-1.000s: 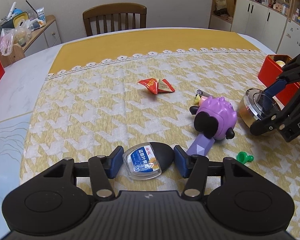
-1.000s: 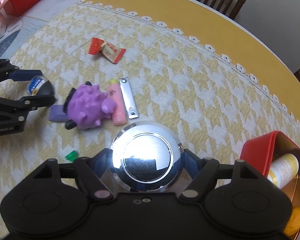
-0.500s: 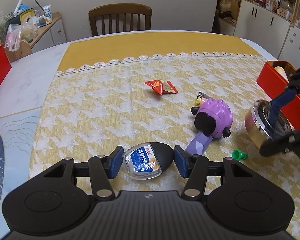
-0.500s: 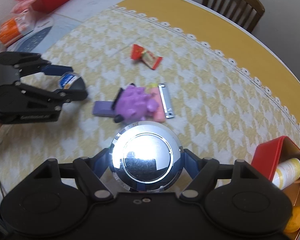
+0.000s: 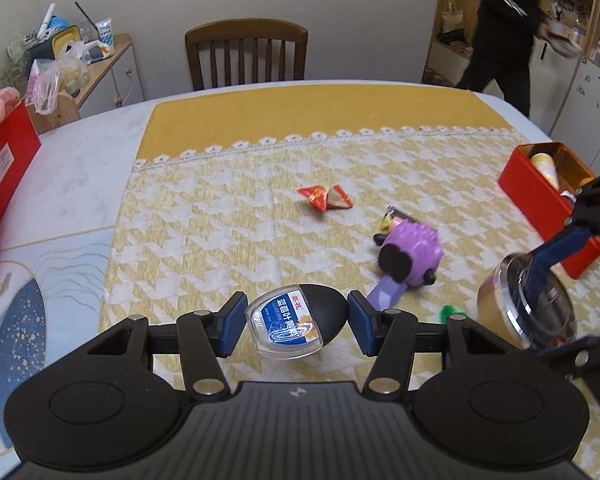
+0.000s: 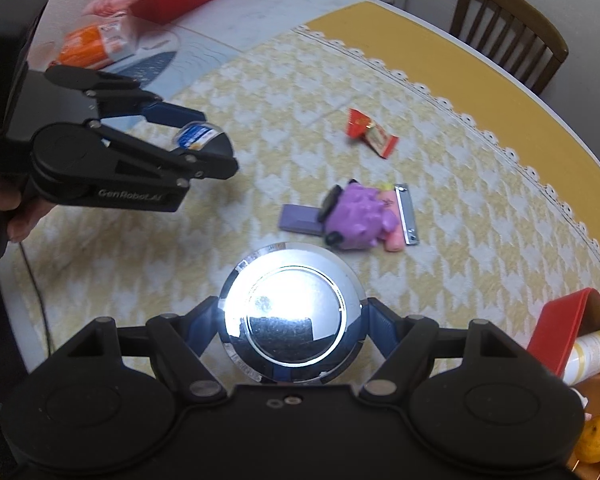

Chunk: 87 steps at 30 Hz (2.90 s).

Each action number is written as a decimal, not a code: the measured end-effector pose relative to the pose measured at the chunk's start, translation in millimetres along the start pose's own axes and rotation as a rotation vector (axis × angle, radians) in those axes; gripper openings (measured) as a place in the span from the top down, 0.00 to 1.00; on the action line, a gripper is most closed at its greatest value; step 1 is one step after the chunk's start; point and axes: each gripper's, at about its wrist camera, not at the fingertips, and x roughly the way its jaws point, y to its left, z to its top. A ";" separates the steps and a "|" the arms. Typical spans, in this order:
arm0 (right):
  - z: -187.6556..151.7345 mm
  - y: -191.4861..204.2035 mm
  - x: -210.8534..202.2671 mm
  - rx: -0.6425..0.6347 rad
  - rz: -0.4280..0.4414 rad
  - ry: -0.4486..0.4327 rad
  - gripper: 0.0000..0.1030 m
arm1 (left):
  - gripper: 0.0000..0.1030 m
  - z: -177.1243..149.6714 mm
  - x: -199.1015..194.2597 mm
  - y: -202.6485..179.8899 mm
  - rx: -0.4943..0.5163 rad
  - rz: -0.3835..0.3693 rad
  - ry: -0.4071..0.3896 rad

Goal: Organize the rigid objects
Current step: 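Grasp the silver round tin with the right gripper while the left gripper grasps the lip balm, then carry the silver tin and lip balm into the red tin and open both grippers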

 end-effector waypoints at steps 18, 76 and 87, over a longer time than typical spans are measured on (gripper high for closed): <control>-47.5 -47.8 -66.0 -0.003 0.006 -0.051 0.26 | 0.48 62.1 -24.0 -105.2 0.063 -0.134 -0.024; -123.2 -292.0 -32.1 0.254 -0.180 -0.021 0.26 | 0.48 100.7 139.5 -334.7 0.098 -0.254 0.207; -127.9 -294.7 -35.4 0.286 -0.179 -0.037 0.26 | 0.48 99.2 136.0 -334.5 0.074 -0.255 0.203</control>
